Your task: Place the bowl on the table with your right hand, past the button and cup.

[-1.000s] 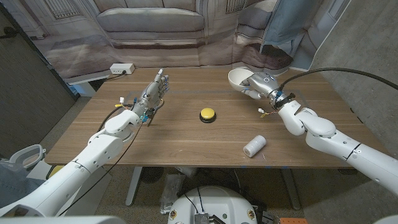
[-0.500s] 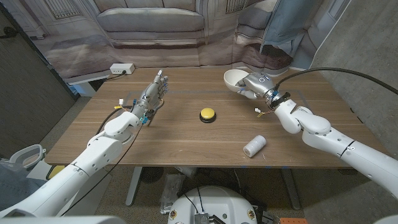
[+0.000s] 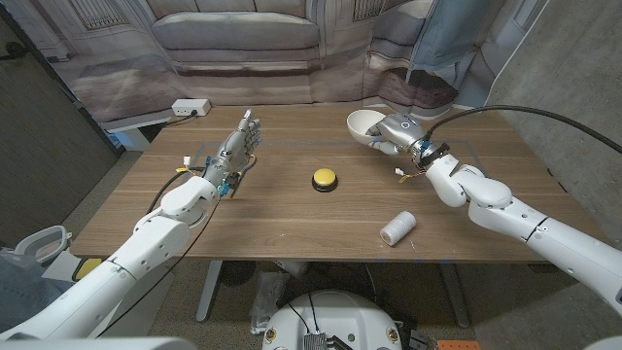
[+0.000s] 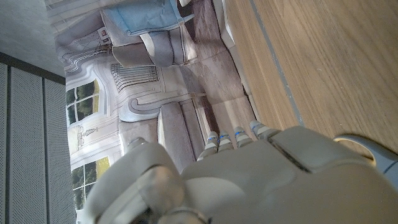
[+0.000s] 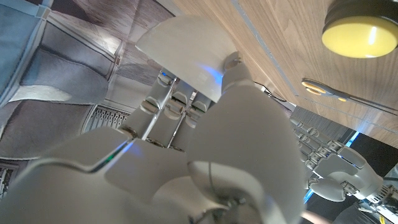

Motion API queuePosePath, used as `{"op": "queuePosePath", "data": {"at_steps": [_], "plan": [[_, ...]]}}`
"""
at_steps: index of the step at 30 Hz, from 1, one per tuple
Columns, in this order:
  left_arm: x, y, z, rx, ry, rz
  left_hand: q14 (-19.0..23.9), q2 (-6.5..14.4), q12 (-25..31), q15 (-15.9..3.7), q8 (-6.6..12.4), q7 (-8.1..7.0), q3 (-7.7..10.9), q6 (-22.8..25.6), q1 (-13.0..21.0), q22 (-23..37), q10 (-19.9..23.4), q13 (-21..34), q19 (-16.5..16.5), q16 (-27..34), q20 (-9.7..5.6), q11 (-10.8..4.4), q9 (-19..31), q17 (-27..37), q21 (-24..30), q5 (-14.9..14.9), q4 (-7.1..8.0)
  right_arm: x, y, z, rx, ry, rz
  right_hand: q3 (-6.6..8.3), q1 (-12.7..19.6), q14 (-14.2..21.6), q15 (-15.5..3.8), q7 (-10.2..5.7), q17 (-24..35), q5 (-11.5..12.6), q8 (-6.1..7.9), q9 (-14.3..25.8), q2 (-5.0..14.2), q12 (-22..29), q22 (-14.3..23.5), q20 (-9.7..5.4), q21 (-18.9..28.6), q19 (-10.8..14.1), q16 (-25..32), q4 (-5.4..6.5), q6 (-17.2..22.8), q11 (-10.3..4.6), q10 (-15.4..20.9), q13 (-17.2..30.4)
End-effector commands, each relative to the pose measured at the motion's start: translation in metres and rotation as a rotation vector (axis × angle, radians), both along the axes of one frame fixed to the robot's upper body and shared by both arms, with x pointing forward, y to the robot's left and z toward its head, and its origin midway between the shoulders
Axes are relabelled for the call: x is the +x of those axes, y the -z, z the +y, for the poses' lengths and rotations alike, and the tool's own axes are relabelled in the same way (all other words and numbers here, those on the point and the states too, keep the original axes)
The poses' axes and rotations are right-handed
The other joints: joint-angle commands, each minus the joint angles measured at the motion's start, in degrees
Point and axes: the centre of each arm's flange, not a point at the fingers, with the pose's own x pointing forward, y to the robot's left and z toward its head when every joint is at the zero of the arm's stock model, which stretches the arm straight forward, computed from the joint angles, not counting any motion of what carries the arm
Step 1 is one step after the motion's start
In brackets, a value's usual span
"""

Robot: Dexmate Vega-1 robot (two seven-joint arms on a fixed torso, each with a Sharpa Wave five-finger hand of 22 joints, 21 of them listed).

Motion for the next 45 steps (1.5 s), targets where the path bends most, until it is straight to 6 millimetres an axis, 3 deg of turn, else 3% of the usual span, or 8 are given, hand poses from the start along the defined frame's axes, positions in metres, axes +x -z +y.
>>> {"op": "queuePosePath", "data": {"at_steps": [1, 45], "plan": [[0.0, 0.001, 0.003, -0.005, -0.005, 0.003, 0.1, 0.4, 0.1, -0.12, 0.05, -0.07, -0.33, 0.3, 0.3, 0.1, 0.1, 0.2, -0.7, 0.1, -1.22, -0.08, 0.1, 0.2, 0.3, -0.1, -0.1, 0.004, 0.003, 0.003, -0.015, 0.013, 0.007, 0.06, 5.3, 0.6, -2.47, -3.95, 0.1, 0.2, 0.31, 0.1, 5.62, 0.3, 0.1, -8.23, 0.4, -0.3, 0.4, 0.44, 4.0, -0.26, 0.1, 0.2], [-0.001, 0.003, 0.004, -0.005, -0.002, 0.004, 0.1, 0.7, 0.1, -0.15, 0.03, -0.07, -0.66, 0.4, 0.5, 0.1, 0.1, 0.2, -0.8, 0.1, -1.21, -0.21, 0.1, 0.2, 0.3, -0.1, -0.06, 0.028, 0.033, 0.007, -0.035, 0.052, 0.021, 0.07, 5.4, 0.6, -2.47, -3.94, 0.5, 0.2, 0.16, 0.1, 5.69, 0.4, -0.8, -8.24, 0.9, -0.7, 0.2, 0.51, 3.9, -0.32, 0.0, 0.7]]}}
